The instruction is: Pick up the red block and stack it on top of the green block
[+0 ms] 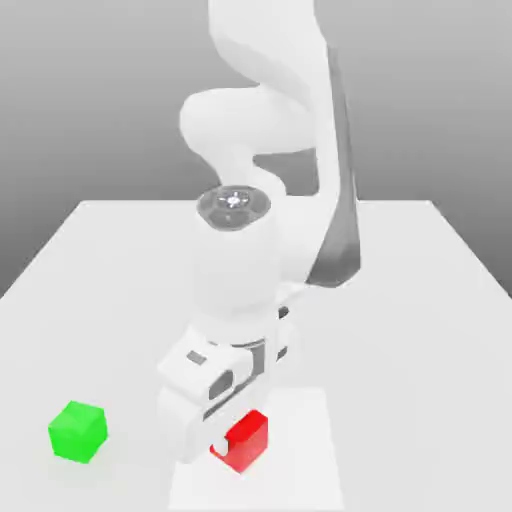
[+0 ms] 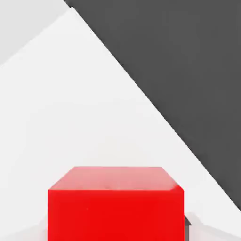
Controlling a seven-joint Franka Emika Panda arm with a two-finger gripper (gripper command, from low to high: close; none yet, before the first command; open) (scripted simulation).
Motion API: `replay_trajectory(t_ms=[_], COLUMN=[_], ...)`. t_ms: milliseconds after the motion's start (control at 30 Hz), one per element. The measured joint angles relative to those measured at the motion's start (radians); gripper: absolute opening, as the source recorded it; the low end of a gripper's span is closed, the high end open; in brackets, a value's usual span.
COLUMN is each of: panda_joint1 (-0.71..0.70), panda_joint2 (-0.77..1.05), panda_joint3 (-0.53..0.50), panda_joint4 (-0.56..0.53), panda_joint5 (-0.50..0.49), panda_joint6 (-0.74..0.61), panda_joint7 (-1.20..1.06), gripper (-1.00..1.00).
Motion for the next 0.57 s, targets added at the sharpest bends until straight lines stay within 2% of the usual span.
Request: replay_trajectory(t_ms=[267, 433, 467, 567], panda_joint1=[-0.214, -0.274, -0.288, -0.288], panda_joint2=[-0.064, 0.080, 0.105, 0.105], panda_joint3=[-0.226, -0.163, -0.144, -0.144], panda_joint4=[0.039, 0.055, 0.057, 0.057], panda_joint5=[-0.008, 0.143, 0.168, 0.168], panda_joint6=[-0.107, 0.005, 0.026, 0.026], panda_joint7=[0.260, 0.178, 0.160, 0.160], gripper=[-1.00, -1.00, 1.00, 1.00])
